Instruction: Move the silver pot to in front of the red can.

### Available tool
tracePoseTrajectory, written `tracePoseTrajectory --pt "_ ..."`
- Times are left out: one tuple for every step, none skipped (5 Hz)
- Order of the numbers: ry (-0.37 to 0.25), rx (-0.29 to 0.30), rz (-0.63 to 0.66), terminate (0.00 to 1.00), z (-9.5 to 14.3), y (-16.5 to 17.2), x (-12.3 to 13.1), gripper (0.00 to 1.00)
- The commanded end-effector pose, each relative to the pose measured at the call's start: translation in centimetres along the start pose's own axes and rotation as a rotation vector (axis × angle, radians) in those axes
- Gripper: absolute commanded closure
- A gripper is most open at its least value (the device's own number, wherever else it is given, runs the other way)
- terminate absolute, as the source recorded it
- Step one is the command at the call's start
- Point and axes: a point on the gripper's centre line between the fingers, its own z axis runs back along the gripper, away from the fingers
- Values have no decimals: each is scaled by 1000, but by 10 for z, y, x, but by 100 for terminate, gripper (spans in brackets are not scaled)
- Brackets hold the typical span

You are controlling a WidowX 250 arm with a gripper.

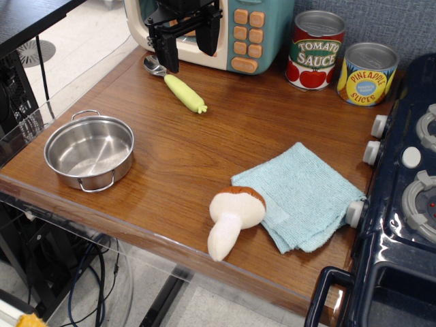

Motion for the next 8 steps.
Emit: tracePoseTrajectory --pt "0 0 0 0 0 0 0 0" --pt "-52 -15 -57 0 3 4 -3 0" --pt "-63 -5 -135 0 7 7 1 0" --pt "-62 -8 -226 0 12 26 9 0" --pt "-17 -56 -266 0 20 65 22 0" --pt "-30 -88 -242 0 31 96 33 0" --pt "-58 -91 -225 0 36 131 44 0" --pt "-88 -60 -267 0 31 153 46 0"
